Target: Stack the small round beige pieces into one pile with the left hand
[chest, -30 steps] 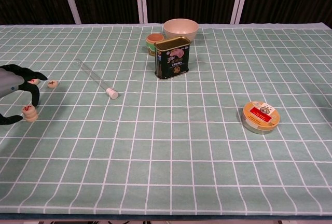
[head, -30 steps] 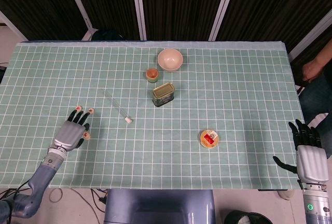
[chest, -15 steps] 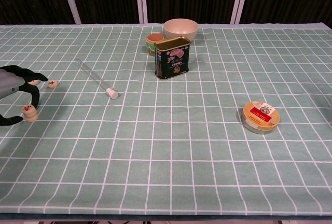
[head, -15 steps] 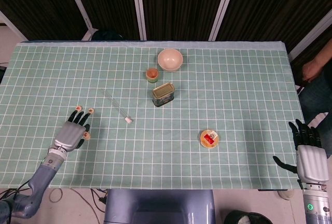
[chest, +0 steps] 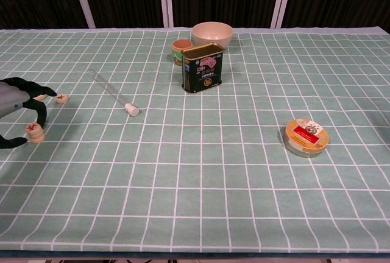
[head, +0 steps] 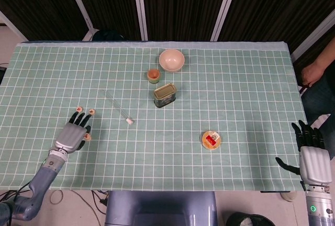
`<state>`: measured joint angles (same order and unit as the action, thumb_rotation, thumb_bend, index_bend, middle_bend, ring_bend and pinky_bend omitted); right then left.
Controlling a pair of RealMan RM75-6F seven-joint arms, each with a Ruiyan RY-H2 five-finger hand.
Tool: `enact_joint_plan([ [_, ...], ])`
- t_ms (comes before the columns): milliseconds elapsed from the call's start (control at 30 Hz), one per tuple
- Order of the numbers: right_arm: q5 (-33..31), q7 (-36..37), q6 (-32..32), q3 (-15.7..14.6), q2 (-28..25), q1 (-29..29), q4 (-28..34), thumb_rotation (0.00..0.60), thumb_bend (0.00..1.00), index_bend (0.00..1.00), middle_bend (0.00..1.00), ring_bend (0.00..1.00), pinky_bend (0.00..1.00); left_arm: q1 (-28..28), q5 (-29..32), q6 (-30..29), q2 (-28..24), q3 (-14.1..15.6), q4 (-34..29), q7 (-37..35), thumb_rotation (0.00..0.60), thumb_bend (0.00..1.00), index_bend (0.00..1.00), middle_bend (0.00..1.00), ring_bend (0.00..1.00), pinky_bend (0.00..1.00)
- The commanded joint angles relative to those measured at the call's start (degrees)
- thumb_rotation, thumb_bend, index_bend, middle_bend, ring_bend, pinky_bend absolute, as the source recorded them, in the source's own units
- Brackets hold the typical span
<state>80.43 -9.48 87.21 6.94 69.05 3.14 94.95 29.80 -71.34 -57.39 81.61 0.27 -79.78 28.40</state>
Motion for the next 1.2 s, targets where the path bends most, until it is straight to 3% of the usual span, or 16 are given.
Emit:
enact_joint_plan([
  [33,0.0,0.0,0.0,0.0,0.0,0.0,0.0,0.600,0.23,0.07,0.01,0.03,0.00,-0.1,0.1,0.0,-0.1,0.0,0.0,0.1,0.600,0.33,0.44,0.04,0.00,0.00],
  [1200,-0.2,-0.1,0.1,0.1,0.1,0.0,0.0,0.600,0.23,0.08,0.01,0.03,0.00,-0.5,0.2,-0.7,-0.9,-0.1,0.3,0.6,0.600,0.33,0.41,0.04,0.00,0.00],
])
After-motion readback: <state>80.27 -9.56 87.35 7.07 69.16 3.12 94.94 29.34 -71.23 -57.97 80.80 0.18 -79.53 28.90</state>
